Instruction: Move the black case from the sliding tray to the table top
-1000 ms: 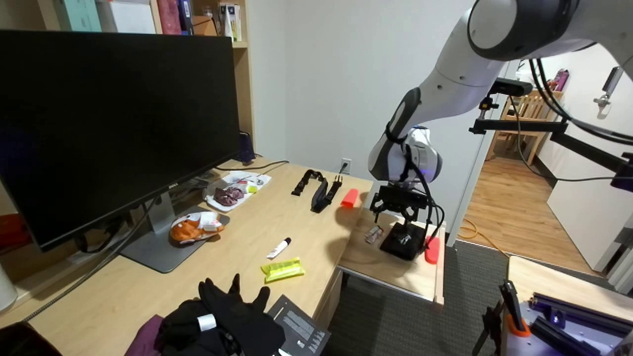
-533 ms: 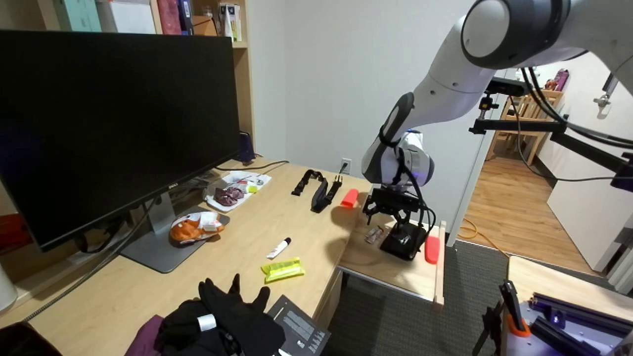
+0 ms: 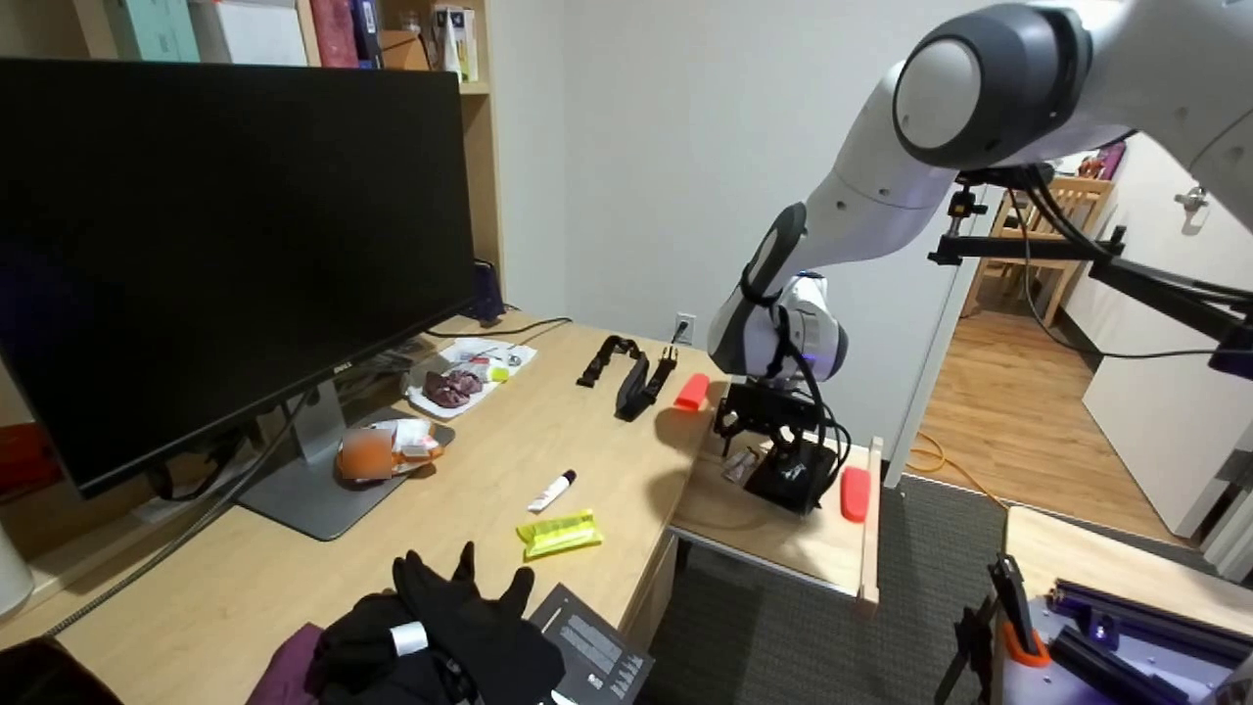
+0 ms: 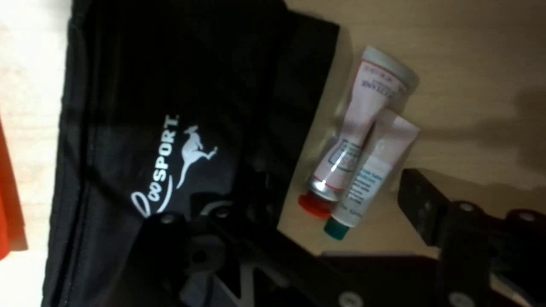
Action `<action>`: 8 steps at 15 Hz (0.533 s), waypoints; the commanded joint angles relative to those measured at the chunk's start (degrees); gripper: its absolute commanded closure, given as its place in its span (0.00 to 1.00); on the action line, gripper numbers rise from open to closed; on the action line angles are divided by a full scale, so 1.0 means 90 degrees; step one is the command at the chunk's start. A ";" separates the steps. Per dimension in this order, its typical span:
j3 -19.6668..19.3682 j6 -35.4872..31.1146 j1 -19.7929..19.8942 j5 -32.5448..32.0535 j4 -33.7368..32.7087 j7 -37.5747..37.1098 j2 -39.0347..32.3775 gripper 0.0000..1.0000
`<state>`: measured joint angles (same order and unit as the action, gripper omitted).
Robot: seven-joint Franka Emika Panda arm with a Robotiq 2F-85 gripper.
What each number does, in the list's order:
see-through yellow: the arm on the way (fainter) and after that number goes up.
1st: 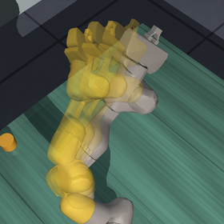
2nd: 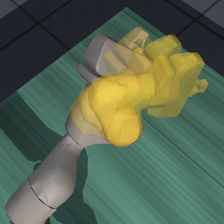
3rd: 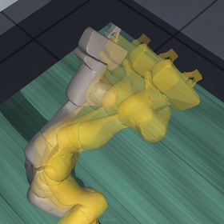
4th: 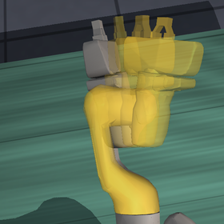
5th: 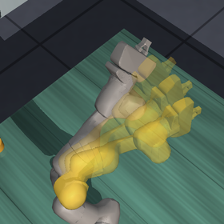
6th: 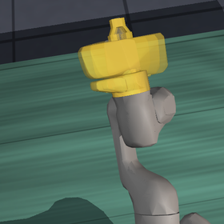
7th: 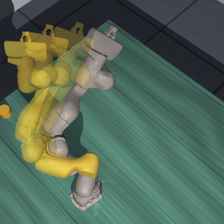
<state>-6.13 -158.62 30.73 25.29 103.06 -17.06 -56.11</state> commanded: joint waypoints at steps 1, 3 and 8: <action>0.0050 -0.0020 0.0060 0.0164 -0.0221 0.0140 -0.0158 0.47; 0.0044 -0.0017 0.0082 0.0158 -0.0248 0.0163 -0.0160 0.61; -0.0032 0.0127 0.0053 0.0084 0.0016 0.0225 0.0122 0.88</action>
<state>-6.10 -158.49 30.70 25.29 101.58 -17.06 -56.13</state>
